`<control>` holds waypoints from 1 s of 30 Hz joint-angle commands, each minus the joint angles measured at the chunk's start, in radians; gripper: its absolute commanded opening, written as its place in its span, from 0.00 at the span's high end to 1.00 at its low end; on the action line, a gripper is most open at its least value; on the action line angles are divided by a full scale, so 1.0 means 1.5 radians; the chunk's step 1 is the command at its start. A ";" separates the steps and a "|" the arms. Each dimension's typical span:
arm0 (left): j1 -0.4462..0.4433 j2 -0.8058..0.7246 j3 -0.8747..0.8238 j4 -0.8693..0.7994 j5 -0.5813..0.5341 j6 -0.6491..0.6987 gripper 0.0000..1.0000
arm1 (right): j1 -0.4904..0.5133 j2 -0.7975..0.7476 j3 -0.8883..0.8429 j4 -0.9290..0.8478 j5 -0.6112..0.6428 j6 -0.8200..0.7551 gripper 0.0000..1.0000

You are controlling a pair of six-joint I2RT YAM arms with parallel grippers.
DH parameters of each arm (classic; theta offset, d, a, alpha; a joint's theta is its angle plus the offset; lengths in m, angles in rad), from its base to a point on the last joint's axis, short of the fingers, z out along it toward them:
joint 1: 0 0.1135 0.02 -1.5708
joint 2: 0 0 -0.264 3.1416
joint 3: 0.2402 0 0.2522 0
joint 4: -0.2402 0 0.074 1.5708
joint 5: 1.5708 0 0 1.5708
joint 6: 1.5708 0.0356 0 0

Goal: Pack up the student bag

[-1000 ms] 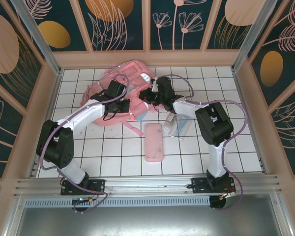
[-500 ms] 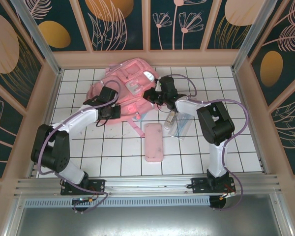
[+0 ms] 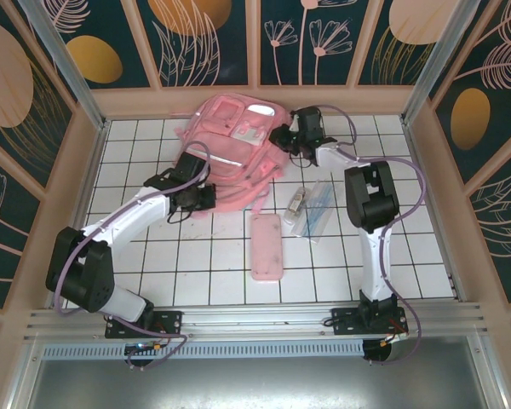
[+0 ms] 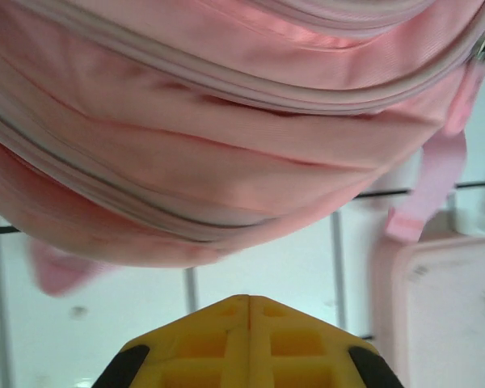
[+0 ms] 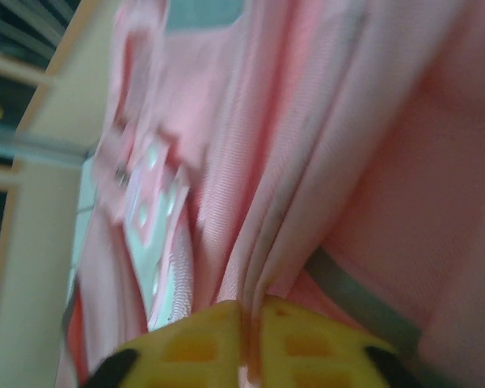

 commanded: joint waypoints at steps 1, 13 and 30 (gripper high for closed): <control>-0.023 0.020 0.024 0.052 0.058 -0.056 1.00 | -0.007 -0.029 0.020 0.030 0.053 0.005 0.77; -0.031 0.094 0.088 0.179 0.018 -0.098 0.74 | -0.009 -0.169 -0.177 0.082 0.007 0.048 0.91; -0.055 0.139 0.021 0.258 -0.064 -0.143 0.42 | -0.009 -0.085 -0.131 0.008 -0.026 -0.041 0.50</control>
